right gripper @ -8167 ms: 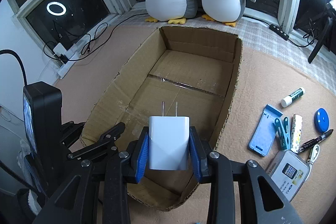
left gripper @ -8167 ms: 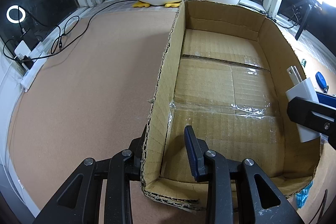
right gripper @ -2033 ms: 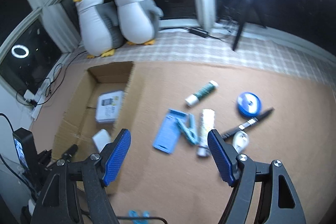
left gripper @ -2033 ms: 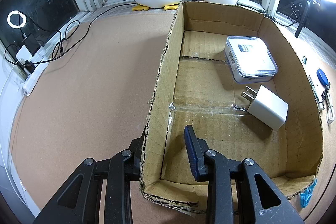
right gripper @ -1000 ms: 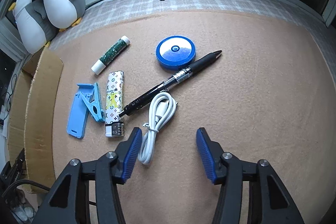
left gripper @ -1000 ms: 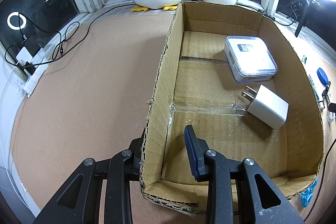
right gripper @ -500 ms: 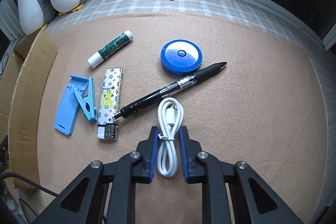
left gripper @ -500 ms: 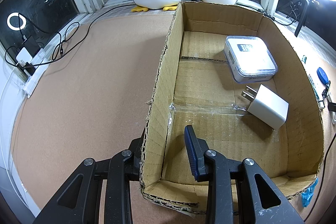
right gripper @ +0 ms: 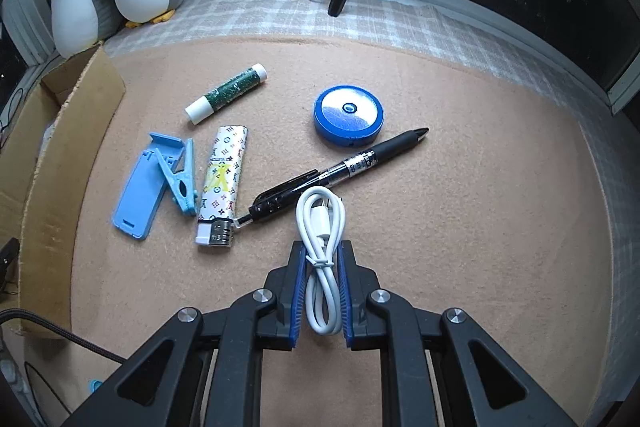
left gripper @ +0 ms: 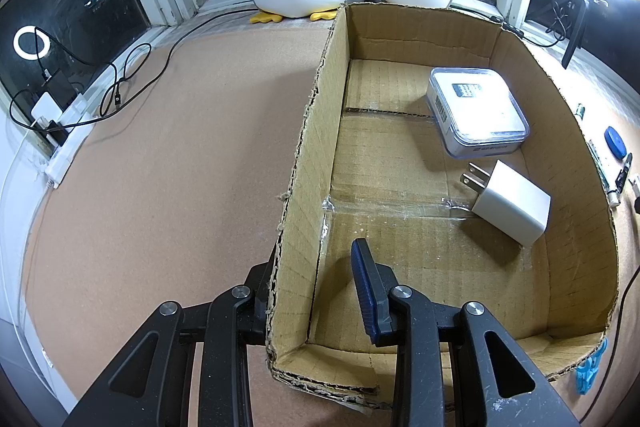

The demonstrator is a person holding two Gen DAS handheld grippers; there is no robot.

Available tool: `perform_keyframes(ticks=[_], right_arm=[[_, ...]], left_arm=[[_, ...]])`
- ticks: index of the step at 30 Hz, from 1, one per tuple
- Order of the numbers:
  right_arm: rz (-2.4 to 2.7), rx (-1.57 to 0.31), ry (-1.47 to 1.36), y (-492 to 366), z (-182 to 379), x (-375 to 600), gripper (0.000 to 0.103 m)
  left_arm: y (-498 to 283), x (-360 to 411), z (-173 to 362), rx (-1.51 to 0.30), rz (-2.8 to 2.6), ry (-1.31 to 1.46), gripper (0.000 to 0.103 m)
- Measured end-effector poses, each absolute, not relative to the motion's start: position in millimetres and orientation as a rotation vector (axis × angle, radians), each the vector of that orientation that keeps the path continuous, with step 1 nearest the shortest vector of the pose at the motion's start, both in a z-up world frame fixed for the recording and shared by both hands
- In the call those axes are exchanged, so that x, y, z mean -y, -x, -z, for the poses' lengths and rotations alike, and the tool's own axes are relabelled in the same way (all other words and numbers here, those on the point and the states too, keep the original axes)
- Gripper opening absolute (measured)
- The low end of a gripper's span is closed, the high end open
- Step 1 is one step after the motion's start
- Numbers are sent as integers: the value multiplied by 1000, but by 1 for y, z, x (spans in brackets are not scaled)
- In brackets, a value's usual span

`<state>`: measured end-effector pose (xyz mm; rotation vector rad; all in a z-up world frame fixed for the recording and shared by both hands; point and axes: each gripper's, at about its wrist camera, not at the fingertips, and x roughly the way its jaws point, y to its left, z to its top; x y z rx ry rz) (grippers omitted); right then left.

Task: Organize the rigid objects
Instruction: 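Carry the white cable with the right tool and release it into the box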

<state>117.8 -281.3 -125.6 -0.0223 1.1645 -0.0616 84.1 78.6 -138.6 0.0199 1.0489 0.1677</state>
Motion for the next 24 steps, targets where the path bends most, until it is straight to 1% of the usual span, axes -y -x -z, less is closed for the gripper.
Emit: perform_keyframes(ticks=[9, 17, 24], right_arm=[[-19, -1084, 42, -110, 88, 254, 14], [-183, -1024, 105, -115, 60, 186, 14], [-342, -1015, 108, -126, 52, 122, 14]], left_arm=[[-83, -77, 139, -1045, -172, -22, 33], [-83, -77, 139, -1044, -173, -20, 33], [-83, -77, 140, -1042, -174, -18, 33]])
